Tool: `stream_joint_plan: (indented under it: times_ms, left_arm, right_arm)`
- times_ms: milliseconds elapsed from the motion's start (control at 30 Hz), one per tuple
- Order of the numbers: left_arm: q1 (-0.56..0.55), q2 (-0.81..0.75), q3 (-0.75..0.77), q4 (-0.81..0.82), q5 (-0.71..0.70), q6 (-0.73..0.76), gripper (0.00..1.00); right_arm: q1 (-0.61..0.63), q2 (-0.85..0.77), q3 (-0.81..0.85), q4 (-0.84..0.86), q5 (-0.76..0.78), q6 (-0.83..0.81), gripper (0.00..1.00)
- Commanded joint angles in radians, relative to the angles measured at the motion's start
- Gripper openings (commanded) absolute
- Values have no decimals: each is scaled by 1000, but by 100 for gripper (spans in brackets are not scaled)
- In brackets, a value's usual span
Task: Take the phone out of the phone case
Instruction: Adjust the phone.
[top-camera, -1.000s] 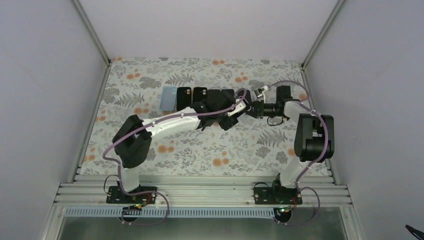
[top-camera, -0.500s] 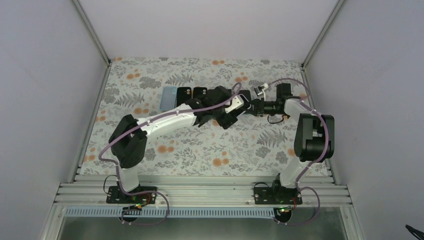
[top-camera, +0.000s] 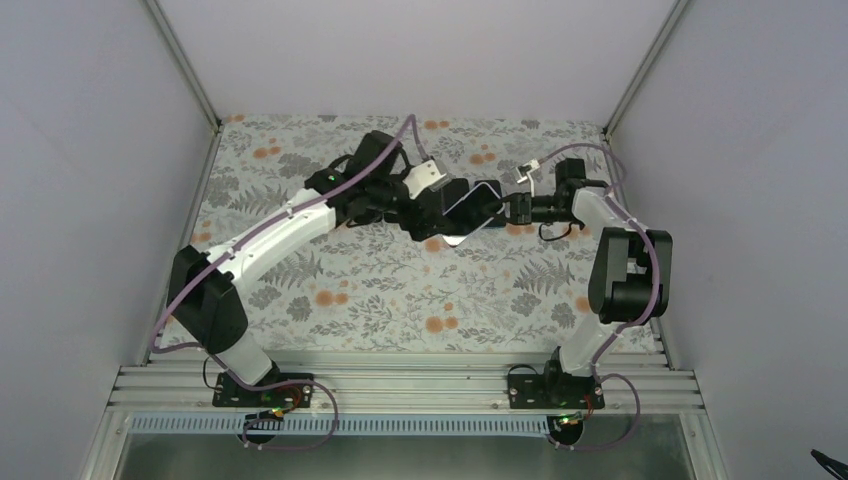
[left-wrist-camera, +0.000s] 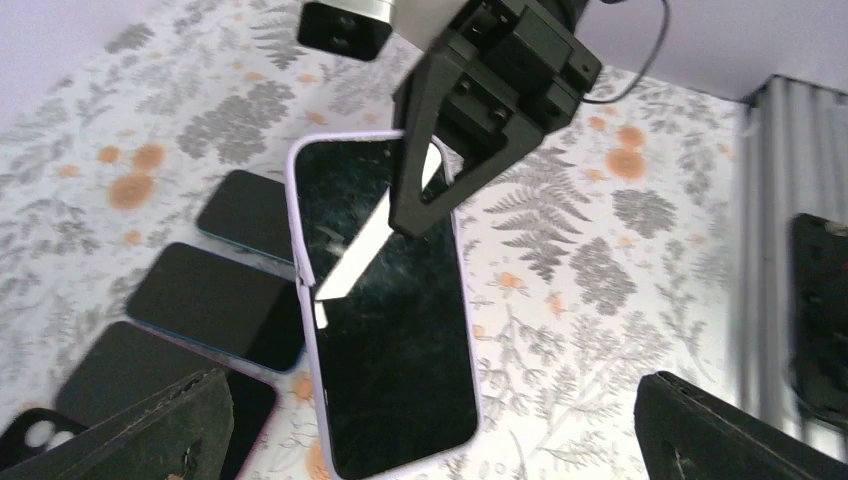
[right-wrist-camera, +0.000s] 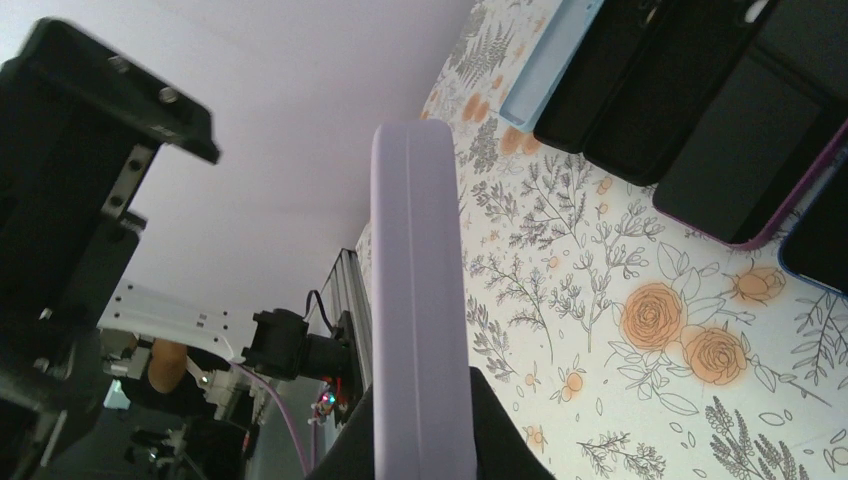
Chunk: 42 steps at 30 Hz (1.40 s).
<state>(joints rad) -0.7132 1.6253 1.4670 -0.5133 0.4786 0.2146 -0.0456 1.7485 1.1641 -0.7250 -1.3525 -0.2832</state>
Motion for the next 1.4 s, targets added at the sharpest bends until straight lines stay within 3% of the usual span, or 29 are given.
stream_joint_plan:
  times_ms: [0, 200, 767, 967, 1233, 1367]
  left_arm:
    - [93, -18, -13, -75, 312, 40, 100]
    - [183, -18, 14, -196, 494, 176, 98]
    - [181, 17, 1, -283, 504, 266, 70]
    - [175, 19, -8, -264, 503, 259, 57]
    - [161, 19, -21, -235, 503, 252, 47]
    - [158, 11, -32, -232, 518, 261, 30]
  right_arm:
    - [20, -31, 67, -150, -107, -200, 4]
    - [83, -79, 86, -205, -80, -278, 4]
    - [306, -166, 240, -391, 198, -519, 4]
    - [343, -183, 255, -388, 222, -519, 4]
    - [389, -196, 283, -412, 231, -534, 5]
    - [404, -202, 289, -410, 243, -530, 6]
